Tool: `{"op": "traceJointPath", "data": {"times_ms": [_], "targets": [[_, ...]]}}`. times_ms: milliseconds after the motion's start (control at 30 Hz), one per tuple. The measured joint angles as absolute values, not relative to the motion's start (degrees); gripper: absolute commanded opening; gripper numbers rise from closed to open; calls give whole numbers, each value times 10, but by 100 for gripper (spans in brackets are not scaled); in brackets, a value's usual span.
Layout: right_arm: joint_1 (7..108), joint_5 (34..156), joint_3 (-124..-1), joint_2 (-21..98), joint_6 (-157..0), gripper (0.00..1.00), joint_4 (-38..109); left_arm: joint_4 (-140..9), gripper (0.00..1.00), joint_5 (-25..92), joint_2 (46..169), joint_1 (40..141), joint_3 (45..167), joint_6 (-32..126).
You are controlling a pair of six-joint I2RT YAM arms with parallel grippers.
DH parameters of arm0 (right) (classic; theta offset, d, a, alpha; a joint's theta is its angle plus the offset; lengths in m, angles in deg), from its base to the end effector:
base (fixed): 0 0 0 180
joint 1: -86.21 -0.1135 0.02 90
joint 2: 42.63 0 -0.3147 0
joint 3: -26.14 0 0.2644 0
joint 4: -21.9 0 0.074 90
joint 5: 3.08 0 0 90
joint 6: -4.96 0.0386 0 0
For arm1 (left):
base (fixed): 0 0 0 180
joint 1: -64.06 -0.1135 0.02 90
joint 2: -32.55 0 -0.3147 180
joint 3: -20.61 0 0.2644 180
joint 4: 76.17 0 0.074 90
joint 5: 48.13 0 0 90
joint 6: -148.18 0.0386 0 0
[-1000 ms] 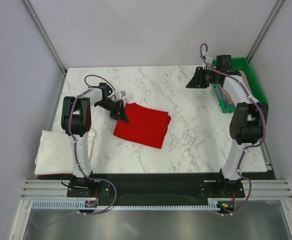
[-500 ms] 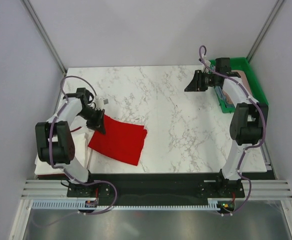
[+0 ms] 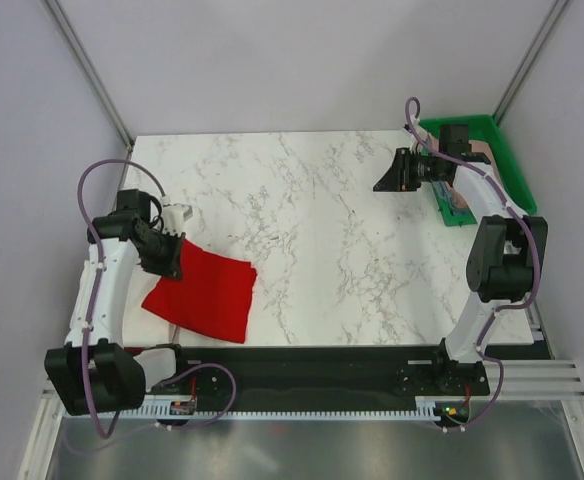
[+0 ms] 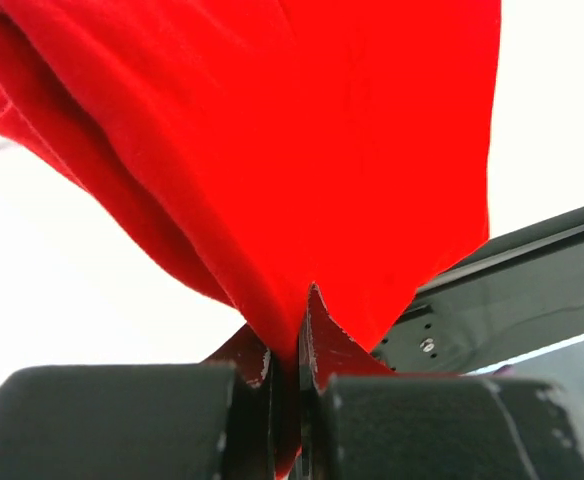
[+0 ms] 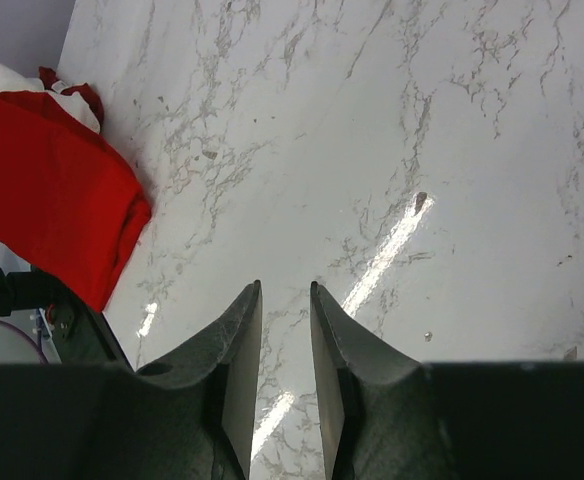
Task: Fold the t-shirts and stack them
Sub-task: Neatly place the folded tshirt to the corner
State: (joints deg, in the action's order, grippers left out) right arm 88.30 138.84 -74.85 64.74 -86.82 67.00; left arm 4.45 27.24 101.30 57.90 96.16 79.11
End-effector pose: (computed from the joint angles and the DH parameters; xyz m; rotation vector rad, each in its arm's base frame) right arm 0.4384 0.0144 0.3079 -0.3753 2.2425 1.0643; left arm 0.1994 0.0117 0.3312 0.4102 2.7677 -0.2560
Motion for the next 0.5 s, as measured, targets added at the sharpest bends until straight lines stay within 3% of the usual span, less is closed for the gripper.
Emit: {"op": "traceJointPath", "data": {"times_ms": [500], "targets": [[883, 1416, -701, 613, -884, 31, 670, 109, 2, 387, 869, 557, 943, 822]]}}
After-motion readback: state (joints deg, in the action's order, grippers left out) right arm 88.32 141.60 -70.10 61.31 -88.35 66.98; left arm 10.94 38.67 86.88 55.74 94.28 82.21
